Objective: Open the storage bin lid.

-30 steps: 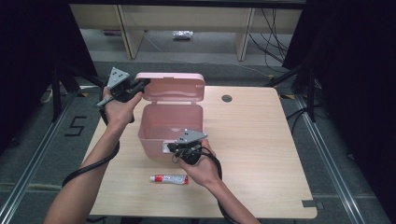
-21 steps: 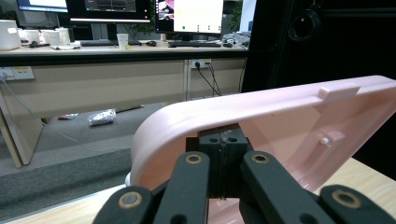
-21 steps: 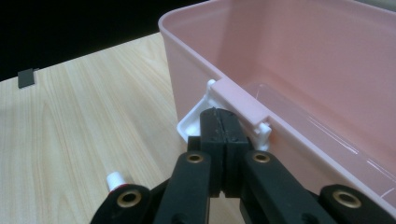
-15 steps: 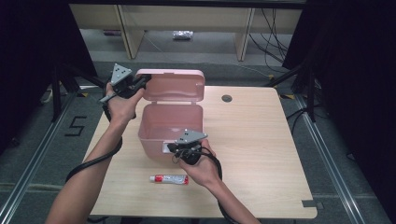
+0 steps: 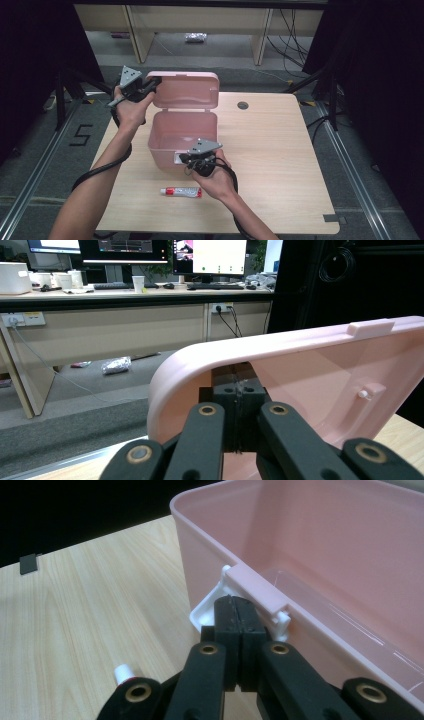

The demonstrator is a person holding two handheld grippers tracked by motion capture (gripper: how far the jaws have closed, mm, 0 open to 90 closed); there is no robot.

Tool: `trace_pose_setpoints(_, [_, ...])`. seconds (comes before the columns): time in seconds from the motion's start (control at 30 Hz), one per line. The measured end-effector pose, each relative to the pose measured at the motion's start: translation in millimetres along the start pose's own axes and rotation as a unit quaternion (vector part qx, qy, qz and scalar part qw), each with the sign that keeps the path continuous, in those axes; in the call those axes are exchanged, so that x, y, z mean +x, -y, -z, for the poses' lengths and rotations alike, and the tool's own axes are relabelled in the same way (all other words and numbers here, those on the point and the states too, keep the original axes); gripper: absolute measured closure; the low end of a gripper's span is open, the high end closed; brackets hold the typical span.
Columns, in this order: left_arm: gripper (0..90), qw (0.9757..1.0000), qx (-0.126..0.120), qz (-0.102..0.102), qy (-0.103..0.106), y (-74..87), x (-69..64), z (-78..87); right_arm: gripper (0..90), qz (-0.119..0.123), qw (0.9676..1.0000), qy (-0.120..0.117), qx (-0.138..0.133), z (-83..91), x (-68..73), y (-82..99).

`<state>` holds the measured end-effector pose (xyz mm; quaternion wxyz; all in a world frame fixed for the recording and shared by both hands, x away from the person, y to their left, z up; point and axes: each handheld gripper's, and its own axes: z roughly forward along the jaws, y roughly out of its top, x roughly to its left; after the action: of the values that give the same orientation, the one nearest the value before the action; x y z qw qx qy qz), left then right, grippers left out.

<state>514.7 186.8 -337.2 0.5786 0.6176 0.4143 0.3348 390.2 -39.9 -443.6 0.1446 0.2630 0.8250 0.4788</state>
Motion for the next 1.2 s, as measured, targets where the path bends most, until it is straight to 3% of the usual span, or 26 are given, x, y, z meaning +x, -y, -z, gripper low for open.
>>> trace_pose_setpoints(0.1, [89.9,1.0000,0.001,0.001,-0.002,-0.4,1.2,-1.7,90.0,0.001,1.0000,-0.002,0.009,1.8,-0.6,-0.5])
trace_pose_setpoints(1.13, [90.0,0.9997,0.020,0.000,-0.015,-1.2,7.6,-21.5,90.0,0.001,1.0000,-0.003,0.009,1.9,-0.9,-0.3])
trace_pose_setpoints(1.17, [90.0,0.9997,0.021,0.001,-0.015,-0.9,8.2,-22.0,90.0,0.000,1.0000,-0.001,-0.001,0.2,-0.5,0.3])
trace_pose_setpoints(1.2, [90.0,0.9996,0.022,0.001,-0.017,-0.5,8.6,-22.8,90.0,0.002,1.0000,-0.002,0.008,1.7,-1.0,-0.2])
